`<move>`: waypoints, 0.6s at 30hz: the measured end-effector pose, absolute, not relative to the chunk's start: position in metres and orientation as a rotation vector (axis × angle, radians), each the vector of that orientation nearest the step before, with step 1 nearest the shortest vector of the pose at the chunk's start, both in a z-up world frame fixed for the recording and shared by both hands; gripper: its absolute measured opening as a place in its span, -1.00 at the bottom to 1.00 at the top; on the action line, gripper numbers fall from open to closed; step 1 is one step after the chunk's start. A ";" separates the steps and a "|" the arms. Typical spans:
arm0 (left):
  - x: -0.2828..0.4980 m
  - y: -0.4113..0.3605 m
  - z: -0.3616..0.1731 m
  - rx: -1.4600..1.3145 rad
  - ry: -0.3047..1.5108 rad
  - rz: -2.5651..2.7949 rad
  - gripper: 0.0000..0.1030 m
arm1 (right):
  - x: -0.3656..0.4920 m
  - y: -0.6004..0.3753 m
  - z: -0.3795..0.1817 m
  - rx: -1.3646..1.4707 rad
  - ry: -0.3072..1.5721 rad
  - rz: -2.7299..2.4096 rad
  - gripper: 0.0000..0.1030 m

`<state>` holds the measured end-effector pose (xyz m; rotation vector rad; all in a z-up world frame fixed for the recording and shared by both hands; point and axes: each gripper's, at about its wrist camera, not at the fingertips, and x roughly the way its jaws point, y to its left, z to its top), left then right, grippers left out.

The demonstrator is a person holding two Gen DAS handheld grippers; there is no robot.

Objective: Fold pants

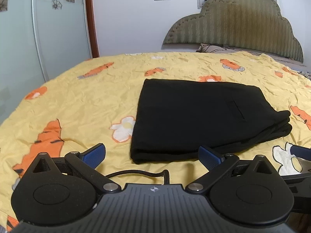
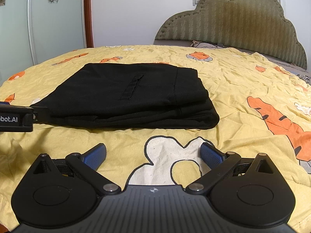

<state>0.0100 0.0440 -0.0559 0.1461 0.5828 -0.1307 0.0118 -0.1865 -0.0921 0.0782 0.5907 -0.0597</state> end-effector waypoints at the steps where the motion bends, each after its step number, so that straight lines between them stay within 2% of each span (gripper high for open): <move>1: 0.010 0.044 -0.055 0.146 0.583 -0.130 0.99 | 0.012 -0.187 -0.092 0.077 0.591 -0.059 1.00; 18: 0.011 0.045 -0.053 0.147 0.615 -0.116 1.00 | 0.011 -0.188 -0.092 0.076 0.590 -0.058 1.00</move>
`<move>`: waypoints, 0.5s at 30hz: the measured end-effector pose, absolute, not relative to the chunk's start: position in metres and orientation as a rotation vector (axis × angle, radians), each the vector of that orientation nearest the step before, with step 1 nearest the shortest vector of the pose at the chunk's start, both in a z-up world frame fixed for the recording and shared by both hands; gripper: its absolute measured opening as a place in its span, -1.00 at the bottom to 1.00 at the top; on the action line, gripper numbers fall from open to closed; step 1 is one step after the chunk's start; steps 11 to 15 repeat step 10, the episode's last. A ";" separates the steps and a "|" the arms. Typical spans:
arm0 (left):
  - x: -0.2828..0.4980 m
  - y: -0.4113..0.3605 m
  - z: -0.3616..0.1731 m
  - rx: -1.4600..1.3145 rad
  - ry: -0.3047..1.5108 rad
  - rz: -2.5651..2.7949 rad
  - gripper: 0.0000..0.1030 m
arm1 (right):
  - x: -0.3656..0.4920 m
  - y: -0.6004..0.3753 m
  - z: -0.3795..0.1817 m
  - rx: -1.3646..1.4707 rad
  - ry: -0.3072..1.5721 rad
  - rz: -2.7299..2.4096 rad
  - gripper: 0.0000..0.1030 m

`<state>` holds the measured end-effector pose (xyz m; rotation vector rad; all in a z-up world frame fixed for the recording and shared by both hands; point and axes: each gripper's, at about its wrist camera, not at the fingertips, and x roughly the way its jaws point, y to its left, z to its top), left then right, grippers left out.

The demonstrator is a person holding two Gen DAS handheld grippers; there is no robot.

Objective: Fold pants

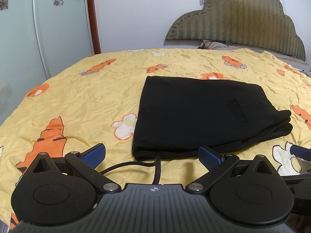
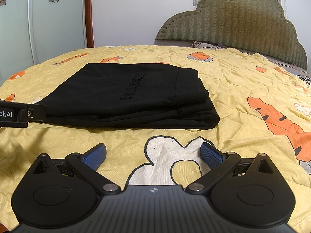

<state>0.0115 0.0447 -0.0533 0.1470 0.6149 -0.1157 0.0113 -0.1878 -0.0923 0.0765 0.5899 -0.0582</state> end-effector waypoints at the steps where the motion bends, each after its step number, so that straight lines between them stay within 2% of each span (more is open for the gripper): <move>1: 0.012 0.045 -0.054 0.149 0.615 -0.115 1.00 | 0.011 -0.188 -0.092 0.077 0.590 -0.058 1.00; 15: 0.005 0.055 -0.044 0.123 0.547 -0.167 1.00 | -0.007 -0.201 -0.073 0.056 0.565 0.022 1.00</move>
